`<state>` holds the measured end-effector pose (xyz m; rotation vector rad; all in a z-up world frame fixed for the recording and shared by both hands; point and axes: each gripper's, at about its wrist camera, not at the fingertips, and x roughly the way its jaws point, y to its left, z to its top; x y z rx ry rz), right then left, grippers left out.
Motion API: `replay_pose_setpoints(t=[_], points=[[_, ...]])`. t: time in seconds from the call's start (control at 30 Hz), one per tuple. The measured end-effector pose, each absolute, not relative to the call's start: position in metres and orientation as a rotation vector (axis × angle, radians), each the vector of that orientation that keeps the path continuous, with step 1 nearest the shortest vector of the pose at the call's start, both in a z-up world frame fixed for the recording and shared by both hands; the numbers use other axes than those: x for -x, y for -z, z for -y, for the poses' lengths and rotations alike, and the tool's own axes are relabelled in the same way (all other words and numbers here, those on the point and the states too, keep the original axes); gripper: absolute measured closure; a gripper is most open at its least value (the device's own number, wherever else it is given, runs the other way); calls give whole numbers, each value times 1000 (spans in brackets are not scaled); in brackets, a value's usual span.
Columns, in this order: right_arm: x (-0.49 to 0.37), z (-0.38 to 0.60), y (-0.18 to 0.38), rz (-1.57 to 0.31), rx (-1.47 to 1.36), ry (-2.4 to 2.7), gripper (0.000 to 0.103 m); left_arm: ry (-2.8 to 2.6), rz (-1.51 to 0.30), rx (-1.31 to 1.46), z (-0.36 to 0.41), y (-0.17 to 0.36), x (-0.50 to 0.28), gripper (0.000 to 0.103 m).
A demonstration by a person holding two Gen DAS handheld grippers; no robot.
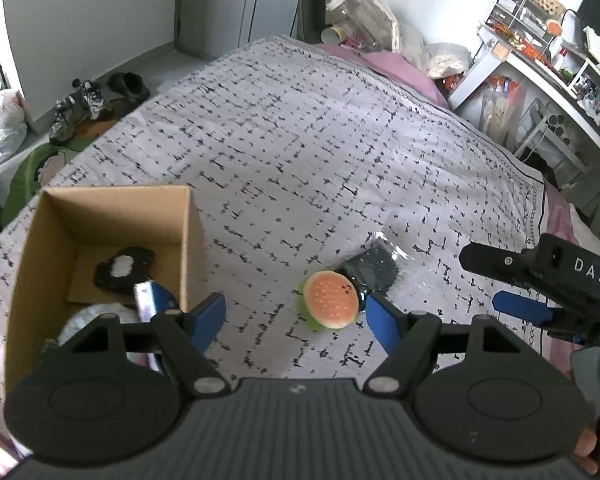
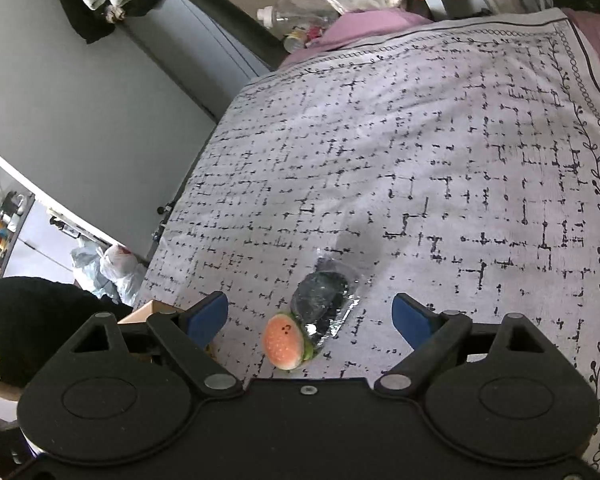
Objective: Organize soft objects
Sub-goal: 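Grasp the burger toy with the left gripper while the right gripper approaches the bagged black item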
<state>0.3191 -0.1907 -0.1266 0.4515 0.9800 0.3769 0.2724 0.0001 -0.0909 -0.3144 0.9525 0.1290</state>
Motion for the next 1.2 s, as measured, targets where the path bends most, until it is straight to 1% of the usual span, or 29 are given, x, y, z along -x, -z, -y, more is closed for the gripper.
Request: replay_pose_setpoints(t=[0.5,0.7,1.0,1.17,1.2], points=[[-341,192,160,-1053,-506,-363,14,-135,-1005,361,25,141,-310,27],[-353,183,187,-1110,-524,-347,15,-168,-1020,392,23,162,-323,27],[-365,171,213,-1146,-569,-347,19,-167,-1052,427,22,182,-336,28],[-368,168,219,-1121,-572,-342,22,-139,-1062,457,21,191,-341,32],[-368,167,219,-1115,-572,-339,23,-131,-1063,461,22,192,-341,35]])
